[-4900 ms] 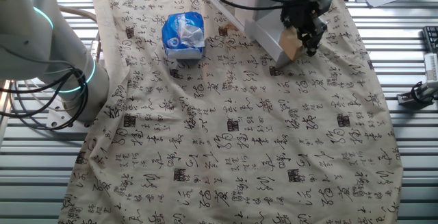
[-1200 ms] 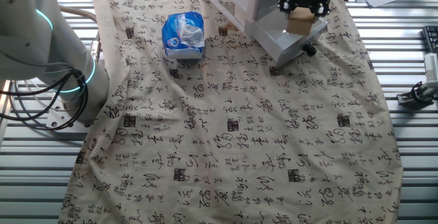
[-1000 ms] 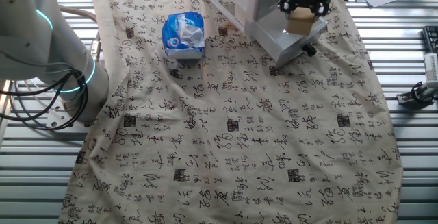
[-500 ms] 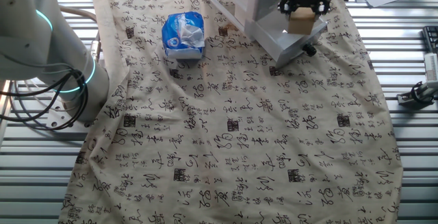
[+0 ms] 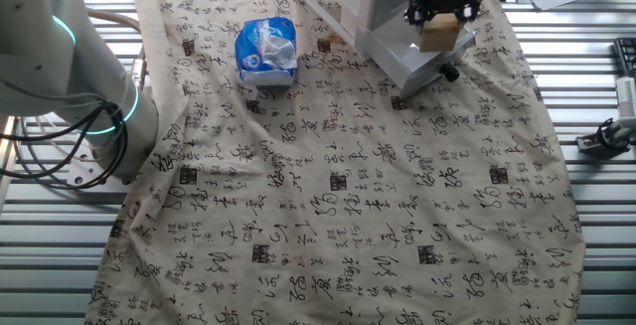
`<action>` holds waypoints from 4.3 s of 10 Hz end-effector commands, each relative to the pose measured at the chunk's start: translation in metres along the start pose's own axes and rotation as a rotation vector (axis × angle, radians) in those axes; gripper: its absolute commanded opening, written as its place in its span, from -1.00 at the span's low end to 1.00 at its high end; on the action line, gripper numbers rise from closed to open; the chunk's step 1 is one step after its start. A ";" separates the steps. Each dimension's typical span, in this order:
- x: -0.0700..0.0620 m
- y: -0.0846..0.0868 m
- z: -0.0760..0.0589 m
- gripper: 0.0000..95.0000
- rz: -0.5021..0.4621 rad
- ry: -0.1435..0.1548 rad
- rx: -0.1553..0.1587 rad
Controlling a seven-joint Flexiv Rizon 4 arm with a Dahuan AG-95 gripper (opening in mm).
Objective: Put things in the drawer
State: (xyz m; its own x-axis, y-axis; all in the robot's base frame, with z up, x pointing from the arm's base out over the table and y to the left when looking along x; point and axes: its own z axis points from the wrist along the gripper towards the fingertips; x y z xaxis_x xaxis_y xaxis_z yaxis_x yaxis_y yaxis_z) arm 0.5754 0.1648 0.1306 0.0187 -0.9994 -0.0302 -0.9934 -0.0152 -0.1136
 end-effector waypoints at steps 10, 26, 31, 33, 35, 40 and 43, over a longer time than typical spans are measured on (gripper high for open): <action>-0.010 0.000 0.008 -1.00 -0.180 -0.017 -0.047; -0.009 0.011 0.024 -1.00 -0.303 -0.027 -0.056; -0.008 0.010 0.038 -1.00 -0.351 -0.034 -0.059; -0.010 0.011 0.044 -1.00 -0.363 -0.033 -0.062; -0.011 0.010 0.048 -1.00 -0.373 -0.036 -0.061; -0.012 0.010 0.060 -1.00 -0.393 -0.040 -0.062; -0.011 0.010 0.066 -1.00 -0.400 -0.045 -0.061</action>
State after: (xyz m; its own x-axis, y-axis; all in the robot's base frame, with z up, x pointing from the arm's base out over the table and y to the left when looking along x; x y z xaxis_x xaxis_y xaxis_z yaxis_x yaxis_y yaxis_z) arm 0.5719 0.1772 0.0624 0.4097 -0.9112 -0.0418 -0.9113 -0.4069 -0.0633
